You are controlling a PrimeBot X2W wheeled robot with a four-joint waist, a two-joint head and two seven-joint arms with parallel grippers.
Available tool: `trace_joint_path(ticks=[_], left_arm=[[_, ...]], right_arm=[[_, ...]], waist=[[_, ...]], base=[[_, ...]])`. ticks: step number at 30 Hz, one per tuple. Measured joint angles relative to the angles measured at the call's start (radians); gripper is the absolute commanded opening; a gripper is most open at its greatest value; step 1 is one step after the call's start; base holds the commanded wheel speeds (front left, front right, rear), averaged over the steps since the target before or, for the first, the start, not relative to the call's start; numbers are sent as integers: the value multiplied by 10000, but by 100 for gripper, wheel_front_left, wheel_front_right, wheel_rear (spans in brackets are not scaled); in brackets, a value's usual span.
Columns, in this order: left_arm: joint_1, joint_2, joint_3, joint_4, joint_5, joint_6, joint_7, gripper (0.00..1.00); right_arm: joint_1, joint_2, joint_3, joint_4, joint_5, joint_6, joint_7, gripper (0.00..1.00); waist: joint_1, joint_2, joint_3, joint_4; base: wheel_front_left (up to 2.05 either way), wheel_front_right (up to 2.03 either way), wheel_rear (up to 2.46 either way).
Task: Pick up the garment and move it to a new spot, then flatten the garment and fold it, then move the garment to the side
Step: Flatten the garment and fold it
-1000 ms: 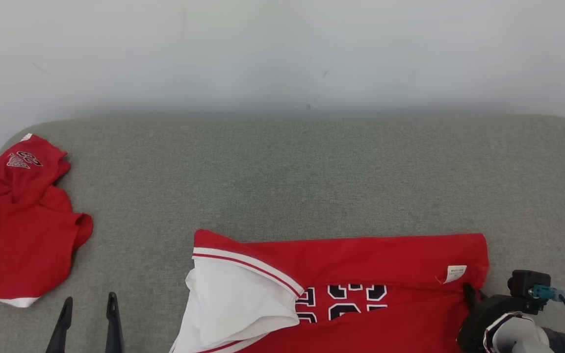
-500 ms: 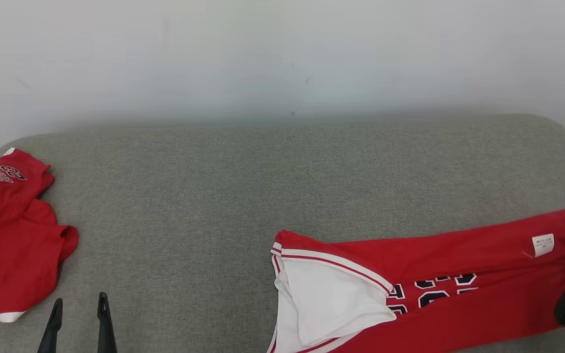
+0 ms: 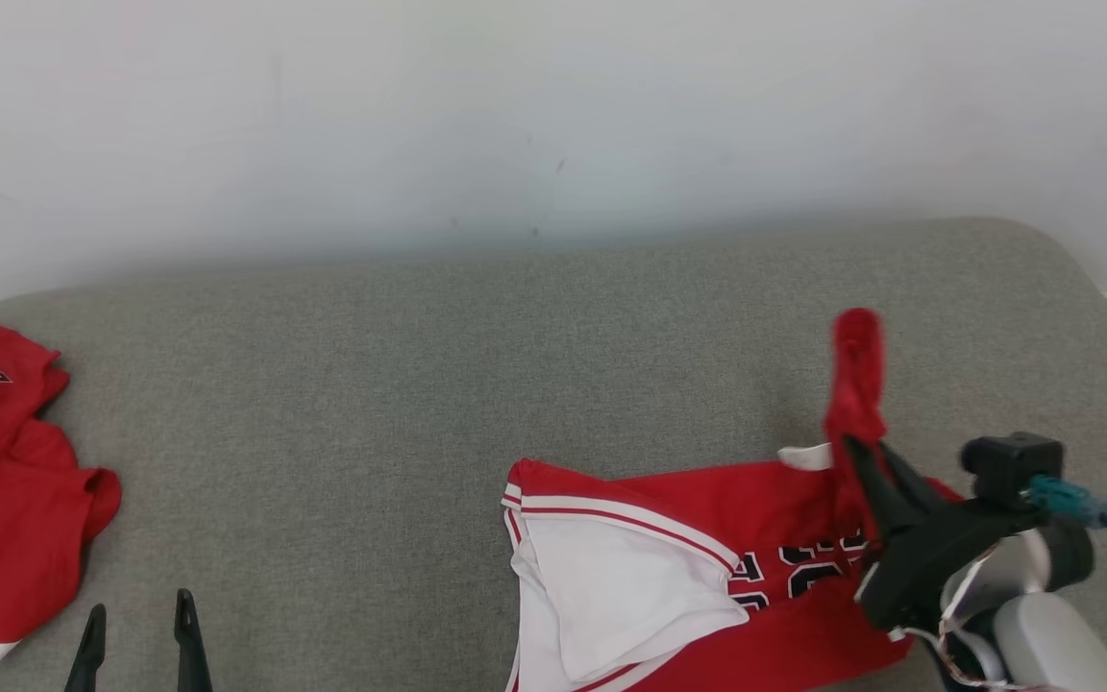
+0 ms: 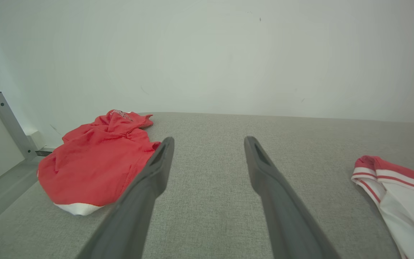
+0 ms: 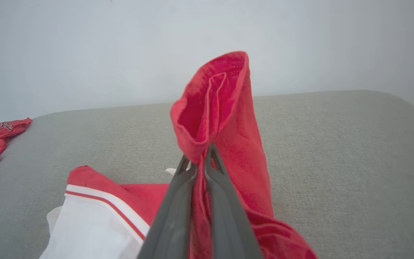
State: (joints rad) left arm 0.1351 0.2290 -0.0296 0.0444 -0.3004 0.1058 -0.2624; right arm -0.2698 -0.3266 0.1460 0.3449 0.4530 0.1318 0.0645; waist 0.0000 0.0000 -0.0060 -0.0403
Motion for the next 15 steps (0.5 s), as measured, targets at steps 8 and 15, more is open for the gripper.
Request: trace_joint_path(ticks=[8,15], left_arm=[[-205,-82,-61,92,75,-157,0,100],[-630,-188,-278,282,157,-316,0,100]], right_arm=[[732,1124,1404,-2424,-224,0,1258,0],[715,1902,2301,-1971,-633,0,1384,0]], waist=[[0,0,122,170],[0,0,328,572]], base=[[0,0,0],[0,0,0]])
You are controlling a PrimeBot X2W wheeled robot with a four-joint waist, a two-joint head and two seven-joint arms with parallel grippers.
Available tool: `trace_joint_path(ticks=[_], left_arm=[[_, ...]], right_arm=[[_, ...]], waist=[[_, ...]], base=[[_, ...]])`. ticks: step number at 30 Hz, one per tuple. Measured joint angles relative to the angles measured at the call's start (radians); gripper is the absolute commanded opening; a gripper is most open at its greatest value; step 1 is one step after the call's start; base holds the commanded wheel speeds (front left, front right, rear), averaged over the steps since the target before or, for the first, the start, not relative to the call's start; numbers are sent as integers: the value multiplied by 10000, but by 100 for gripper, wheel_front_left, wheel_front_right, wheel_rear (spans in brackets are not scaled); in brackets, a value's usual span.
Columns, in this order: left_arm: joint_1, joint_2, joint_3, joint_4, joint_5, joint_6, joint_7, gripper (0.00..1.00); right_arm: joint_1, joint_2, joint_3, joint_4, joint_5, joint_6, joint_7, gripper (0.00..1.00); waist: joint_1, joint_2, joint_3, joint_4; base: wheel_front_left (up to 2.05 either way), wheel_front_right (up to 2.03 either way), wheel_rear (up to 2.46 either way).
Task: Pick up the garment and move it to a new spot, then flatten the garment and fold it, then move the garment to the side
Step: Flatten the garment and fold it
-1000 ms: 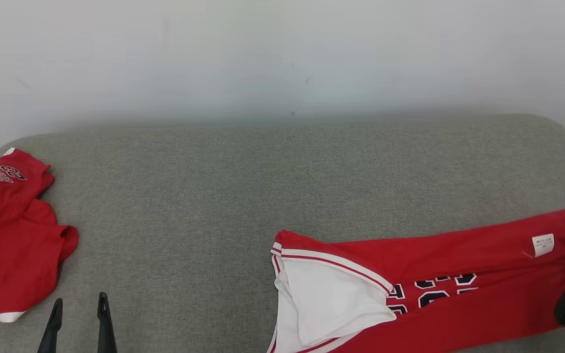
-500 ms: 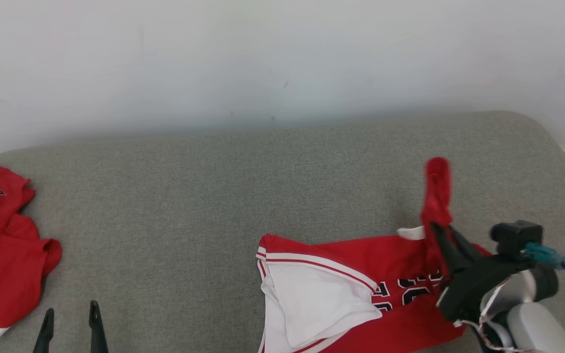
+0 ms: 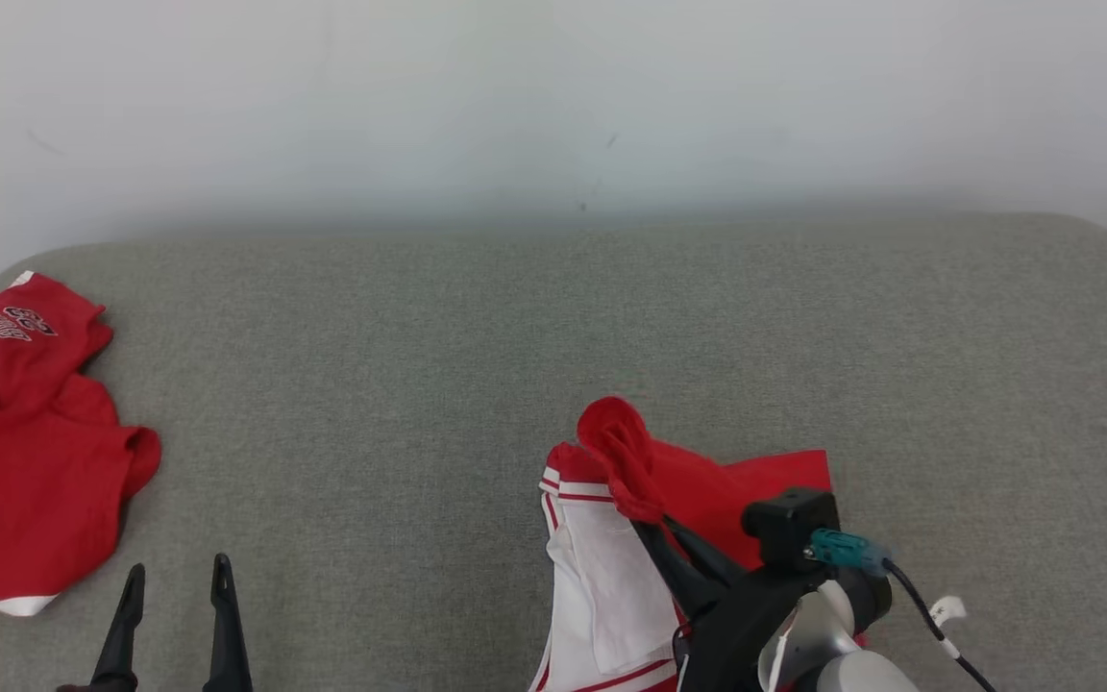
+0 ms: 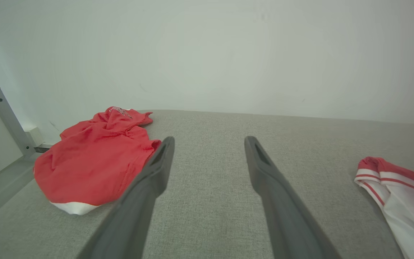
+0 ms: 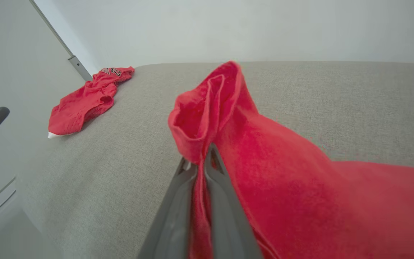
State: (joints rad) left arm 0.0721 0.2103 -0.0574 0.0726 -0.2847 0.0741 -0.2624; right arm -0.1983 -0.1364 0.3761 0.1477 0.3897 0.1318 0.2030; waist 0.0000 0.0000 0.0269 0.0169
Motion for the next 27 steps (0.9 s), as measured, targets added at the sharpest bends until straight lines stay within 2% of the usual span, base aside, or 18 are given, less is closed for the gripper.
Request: trace_joint_path(ticks=[11,12,13,14,18,21,23,27], left_arm=[[-441,-159,-105,353,79,-188,0,100],[-487,-173,-102,385,81,-211,0,100],[-525,-190,-96,405,81,-213,0,100],[-528,-201,-82,426,81,-217,0,100],[-500,-226,27,476,84,-222,0,100],[-448,-224,134,479,98,-221,0,100],[-311,-228,222,418,121,-194,0,100],[-177,-230,293,268,203,-119,0,100]], right_arm=[[-983,424,807,2769,-104,0,-857,0],[-1062,451,849,2984,-100,0,-961,11],[-1138,474,894,3152,-79,0,-1074,67],[-1195,502,932,3256,27,0,-1210,100],[-1426,470,903,3195,234,0,-2015,100],[-1523,121,527,2801,339,0,-2621,100],[-1503,-322,-100,2291,391,0,-3083,100],[-1244,-769,-1108,1628,221,0,-3419,100]], waist=[[0,0,325,566],[1,1,337,588],[1,1,342,603],[1,1,335,605],[0,1,251,546],[0,1,168,444],[0,0,82,311],[0,1,-22,116]], base=[[0,0,0],[0,0,0],[0,0,0],[0,0,0],[0,0,0],[0,0,0],[0,0,0],[0,0,0]])
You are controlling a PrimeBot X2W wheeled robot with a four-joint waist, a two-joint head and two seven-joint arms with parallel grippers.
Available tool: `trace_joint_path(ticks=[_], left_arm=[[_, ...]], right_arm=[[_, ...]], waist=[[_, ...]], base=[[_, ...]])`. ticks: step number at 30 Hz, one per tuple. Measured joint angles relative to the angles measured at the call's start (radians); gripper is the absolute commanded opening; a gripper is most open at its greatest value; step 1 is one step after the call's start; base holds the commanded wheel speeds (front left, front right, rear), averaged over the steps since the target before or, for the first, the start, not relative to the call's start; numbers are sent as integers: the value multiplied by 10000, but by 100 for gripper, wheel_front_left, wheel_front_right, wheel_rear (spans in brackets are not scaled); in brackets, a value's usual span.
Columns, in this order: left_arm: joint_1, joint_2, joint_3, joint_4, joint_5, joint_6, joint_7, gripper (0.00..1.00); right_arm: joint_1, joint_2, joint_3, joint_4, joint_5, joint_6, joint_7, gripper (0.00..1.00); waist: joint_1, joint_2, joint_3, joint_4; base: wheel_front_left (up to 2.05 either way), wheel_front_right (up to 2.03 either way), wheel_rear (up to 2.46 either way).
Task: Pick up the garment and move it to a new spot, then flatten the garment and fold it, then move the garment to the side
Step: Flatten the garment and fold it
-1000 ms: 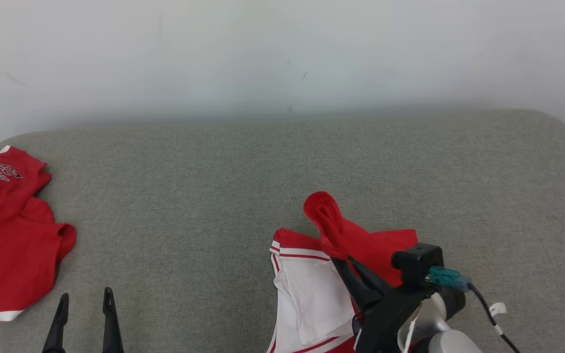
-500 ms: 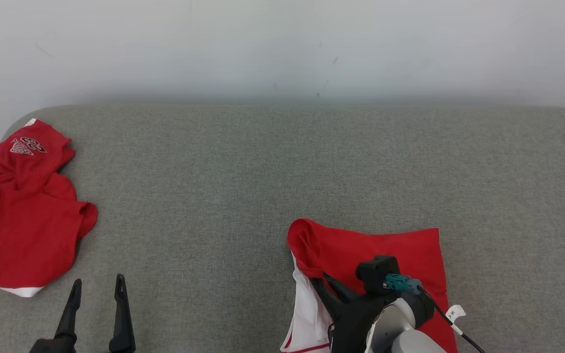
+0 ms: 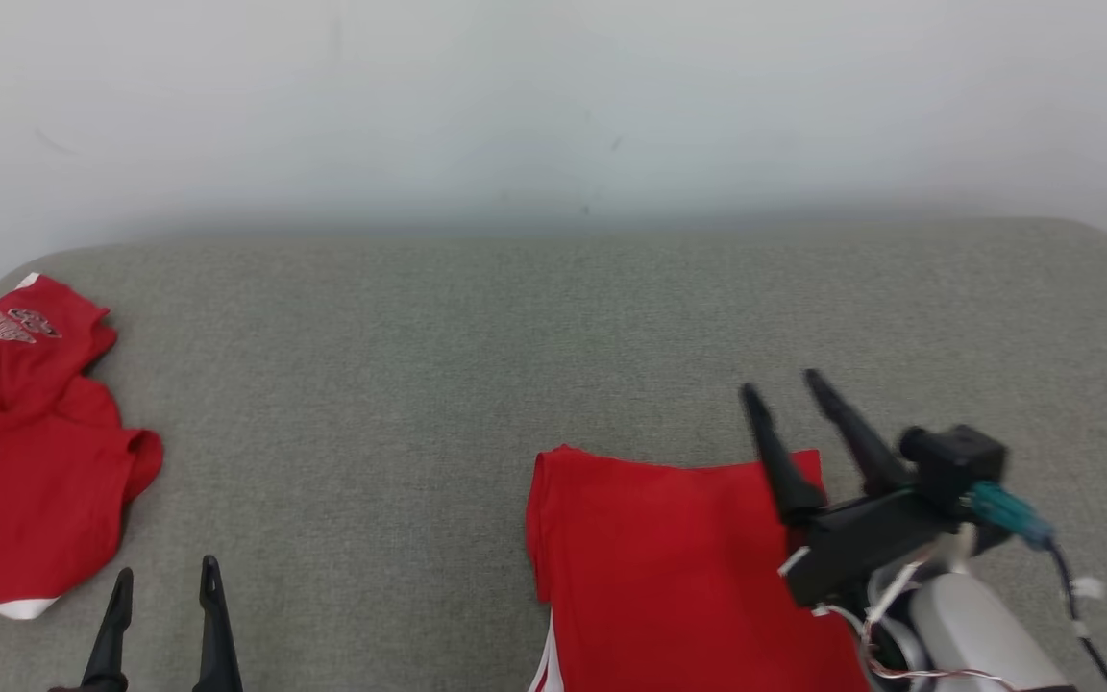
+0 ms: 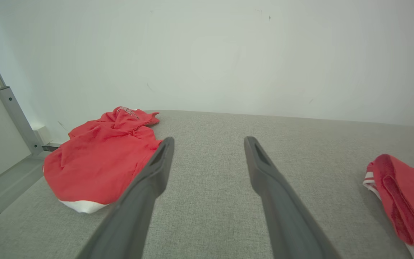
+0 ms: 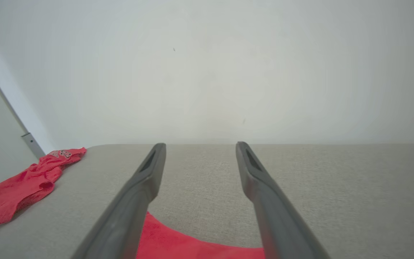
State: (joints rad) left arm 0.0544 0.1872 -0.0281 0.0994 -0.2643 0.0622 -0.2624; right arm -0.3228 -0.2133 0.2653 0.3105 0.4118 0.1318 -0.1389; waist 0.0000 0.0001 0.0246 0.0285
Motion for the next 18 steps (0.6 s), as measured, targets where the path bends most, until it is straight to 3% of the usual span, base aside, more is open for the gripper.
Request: trace_joint_path(ticks=[7,18], left_arm=[[181,21,96,-167,132,88,0,100],[272,119,-125,-245,380,165,17,100]], right_arm=[[900,-115,-1582,-1049,-439,0,-265,100],[2688,732,-2846,-1939,-1057,0,-495,100]], waist=[[0,0,-155,-336],[-2,0,-365,-642]], base=[[0,0,0],[0,0,0]])
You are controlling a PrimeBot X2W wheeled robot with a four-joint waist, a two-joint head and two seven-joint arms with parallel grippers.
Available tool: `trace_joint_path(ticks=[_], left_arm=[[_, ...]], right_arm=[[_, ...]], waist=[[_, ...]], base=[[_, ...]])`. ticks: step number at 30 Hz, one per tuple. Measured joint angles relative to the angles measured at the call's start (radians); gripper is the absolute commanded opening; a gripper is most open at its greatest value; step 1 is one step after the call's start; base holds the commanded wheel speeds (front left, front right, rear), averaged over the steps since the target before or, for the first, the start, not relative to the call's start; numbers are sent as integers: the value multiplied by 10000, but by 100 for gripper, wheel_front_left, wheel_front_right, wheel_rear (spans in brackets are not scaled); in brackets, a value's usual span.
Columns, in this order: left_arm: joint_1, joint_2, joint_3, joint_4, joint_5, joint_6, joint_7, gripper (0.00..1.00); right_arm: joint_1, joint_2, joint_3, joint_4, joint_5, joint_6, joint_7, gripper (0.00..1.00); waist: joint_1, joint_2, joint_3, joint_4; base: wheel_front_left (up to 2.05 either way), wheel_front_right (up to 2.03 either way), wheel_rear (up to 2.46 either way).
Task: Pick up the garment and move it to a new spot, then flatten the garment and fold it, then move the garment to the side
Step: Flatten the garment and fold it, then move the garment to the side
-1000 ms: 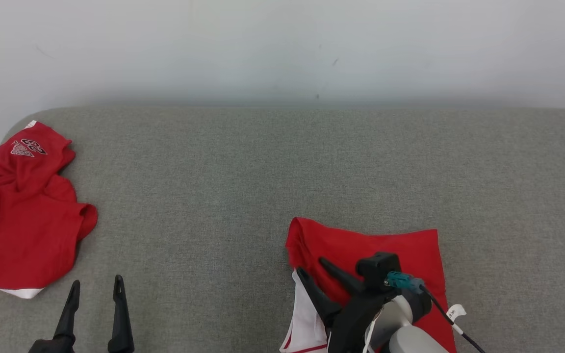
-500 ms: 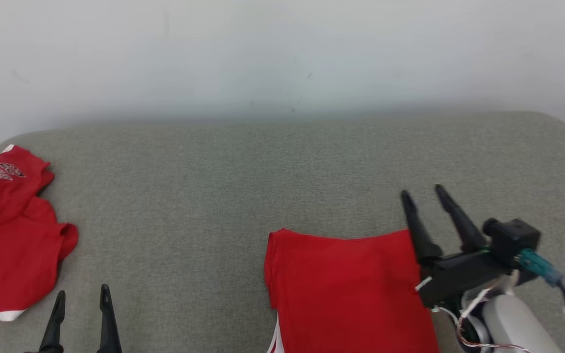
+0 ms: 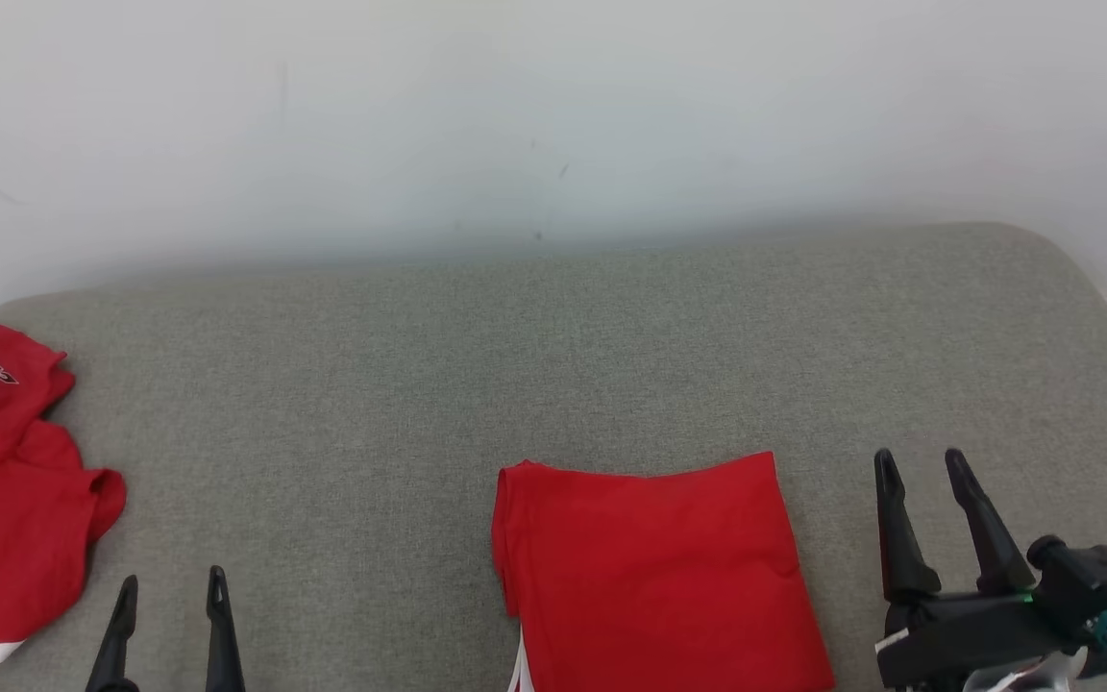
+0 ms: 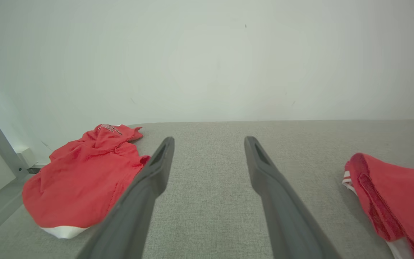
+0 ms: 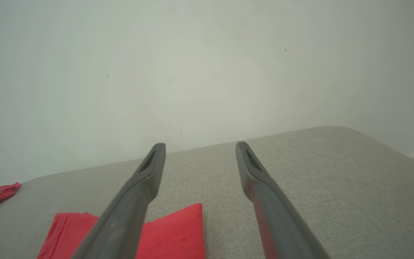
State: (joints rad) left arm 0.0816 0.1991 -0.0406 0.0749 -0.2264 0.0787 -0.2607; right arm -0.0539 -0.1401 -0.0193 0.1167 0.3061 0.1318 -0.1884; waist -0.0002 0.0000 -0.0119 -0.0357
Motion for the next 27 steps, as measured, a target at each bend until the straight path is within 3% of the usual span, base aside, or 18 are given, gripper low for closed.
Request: trace_joint_path(ticks=[13,21,27], left_arm=[[19,487,-196,65,207,-88,681,100],[234,594,-6,-581,-291,-245,1047,100],[492,888,75,-1149,-259,-77,1662,100]], right_arm=[[742,468,-249,-21,-746,0,73,100],[738,587,-196,-153,-1097,0,487,100],[761,702,-257,-318,-1319,0,838,100]], waist=[[0,0,-283,110],[0,0,-394,351],[2,0,-414,455]], base=[[0,0,0],[0,0,0],[0,0,0]])
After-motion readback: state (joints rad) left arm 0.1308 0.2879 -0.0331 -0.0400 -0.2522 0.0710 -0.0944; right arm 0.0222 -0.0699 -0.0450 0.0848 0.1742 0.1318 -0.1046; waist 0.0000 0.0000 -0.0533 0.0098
